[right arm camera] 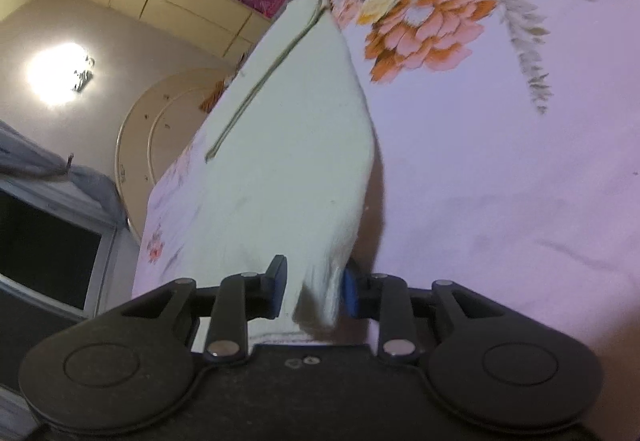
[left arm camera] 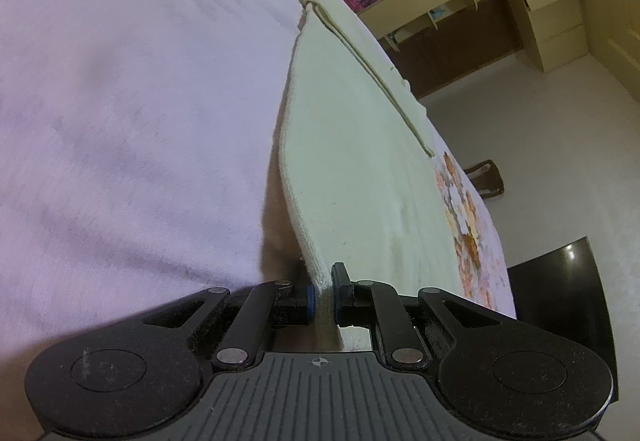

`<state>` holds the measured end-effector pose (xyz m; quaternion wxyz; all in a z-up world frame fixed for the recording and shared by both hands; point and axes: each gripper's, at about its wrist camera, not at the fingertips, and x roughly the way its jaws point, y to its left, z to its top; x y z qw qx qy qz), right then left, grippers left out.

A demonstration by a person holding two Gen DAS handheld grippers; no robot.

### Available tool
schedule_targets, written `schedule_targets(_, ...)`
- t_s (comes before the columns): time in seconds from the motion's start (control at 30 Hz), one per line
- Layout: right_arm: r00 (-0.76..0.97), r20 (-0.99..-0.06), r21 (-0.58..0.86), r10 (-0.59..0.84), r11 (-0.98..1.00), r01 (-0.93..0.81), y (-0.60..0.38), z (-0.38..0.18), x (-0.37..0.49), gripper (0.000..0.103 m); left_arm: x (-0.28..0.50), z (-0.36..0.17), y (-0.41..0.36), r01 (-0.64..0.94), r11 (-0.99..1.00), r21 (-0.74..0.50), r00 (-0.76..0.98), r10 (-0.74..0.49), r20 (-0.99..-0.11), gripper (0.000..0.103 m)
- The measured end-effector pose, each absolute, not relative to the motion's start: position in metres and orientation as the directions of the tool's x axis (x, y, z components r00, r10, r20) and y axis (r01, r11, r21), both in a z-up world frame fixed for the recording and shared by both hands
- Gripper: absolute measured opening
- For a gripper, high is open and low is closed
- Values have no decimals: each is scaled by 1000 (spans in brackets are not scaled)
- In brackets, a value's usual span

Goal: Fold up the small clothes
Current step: 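Carry the lifted sweater edge over the body with both grippers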

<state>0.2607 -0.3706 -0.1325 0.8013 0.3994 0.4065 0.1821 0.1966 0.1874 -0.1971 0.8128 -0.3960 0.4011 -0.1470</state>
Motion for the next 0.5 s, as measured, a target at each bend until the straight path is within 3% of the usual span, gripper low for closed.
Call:
schedule_targets(0.23,596,-500,786,628,618,9,-366,-131,263,23,194,-195,182,-72,665,-743,648,-535,-542,11)
schedule_targets(0.33,584,-585,696,563,718,7,-357,-129,259,6,193,-188,177,-69,705,-706,661,-498,-562,4)
schedule_targets(0.37,586,-598,679,547,734,9,-358,-130,258,5,189,-181,176,-54,708,-705,681,-490,-544,4)
schedule_targets(0.43,621,-589,666,516,746,11,-359,-121,251,5,176,-164,178,24,692,-721,733,-503,-458,4)
schedule_targets(0.5,658,-541,652,523,756,-65,-356,-102,241,5,174,-161,179,14,723,-691,723,-484,-492,4)
